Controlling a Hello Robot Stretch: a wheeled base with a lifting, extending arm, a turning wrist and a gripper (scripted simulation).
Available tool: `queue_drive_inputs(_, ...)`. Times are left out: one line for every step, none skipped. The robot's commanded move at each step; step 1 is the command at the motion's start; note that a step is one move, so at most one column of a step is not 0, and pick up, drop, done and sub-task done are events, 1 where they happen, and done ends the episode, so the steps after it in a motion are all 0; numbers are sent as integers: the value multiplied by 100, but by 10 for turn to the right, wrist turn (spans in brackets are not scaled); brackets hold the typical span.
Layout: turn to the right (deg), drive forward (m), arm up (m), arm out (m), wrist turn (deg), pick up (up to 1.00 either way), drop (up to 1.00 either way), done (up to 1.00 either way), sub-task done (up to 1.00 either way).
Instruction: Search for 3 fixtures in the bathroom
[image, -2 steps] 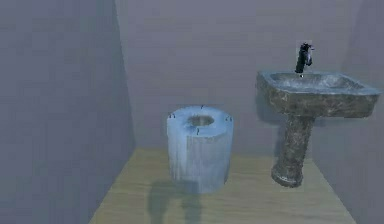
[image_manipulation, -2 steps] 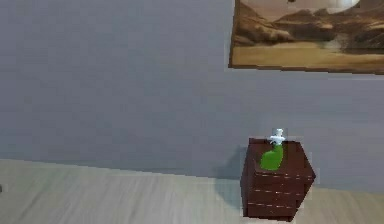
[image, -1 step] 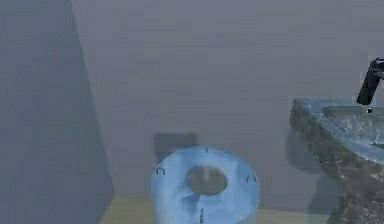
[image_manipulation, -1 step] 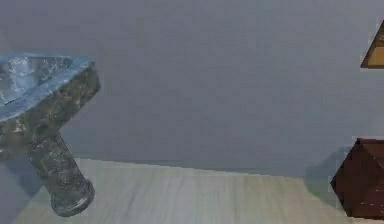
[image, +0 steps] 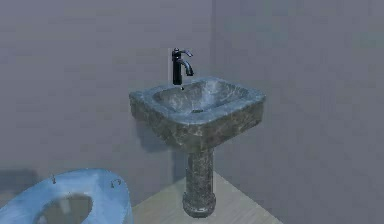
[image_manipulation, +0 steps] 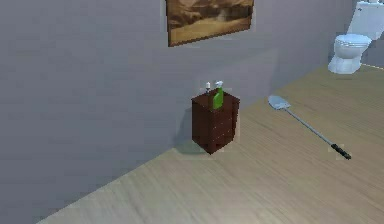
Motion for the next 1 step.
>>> queue_drive_inputs(0, 0, 0, 0, 0, 0, 0, 100, 0)
